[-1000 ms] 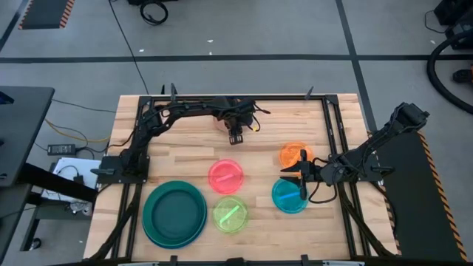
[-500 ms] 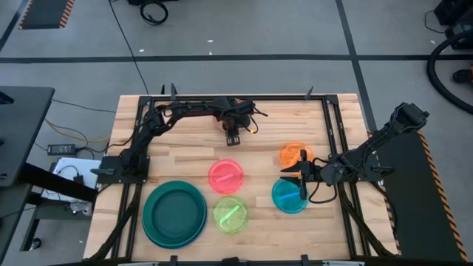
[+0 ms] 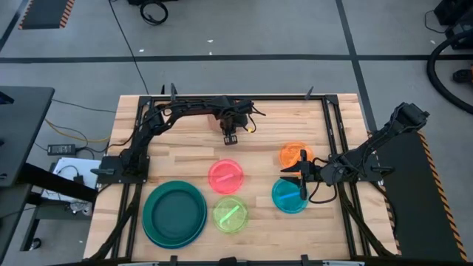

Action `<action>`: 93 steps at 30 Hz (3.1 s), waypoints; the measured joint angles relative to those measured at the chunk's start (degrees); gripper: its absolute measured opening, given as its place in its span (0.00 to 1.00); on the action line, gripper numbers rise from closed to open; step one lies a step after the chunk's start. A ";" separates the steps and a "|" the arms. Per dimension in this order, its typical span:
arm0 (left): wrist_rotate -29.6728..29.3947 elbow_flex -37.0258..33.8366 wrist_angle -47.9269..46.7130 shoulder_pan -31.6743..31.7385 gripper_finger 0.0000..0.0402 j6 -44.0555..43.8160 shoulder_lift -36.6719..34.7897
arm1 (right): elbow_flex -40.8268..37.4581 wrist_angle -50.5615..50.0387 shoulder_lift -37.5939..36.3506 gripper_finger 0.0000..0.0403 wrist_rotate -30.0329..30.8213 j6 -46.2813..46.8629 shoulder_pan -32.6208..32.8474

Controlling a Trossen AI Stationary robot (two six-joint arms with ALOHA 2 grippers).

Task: Stack plastic plates
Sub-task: Stack the brown plate on top of the dark blue plate

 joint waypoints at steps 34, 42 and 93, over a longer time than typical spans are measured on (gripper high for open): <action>-6.22 0.60 -11.06 -5.50 0.00 -4.73 -12.51 | 0.01 0.20 0.00 0.31 0.19 -0.07 0.00; -6.38 0.60 -16.67 -8.37 0.00 -9.98 -18.12 | 0.00 0.15 0.00 0.31 0.17 -0.07 0.00; 5.14 -9.60 -12.29 -58.24 0.00 -102.52 -23.34 | 0.01 25.03 0.02 0.31 -14.61 -34.91 -32.14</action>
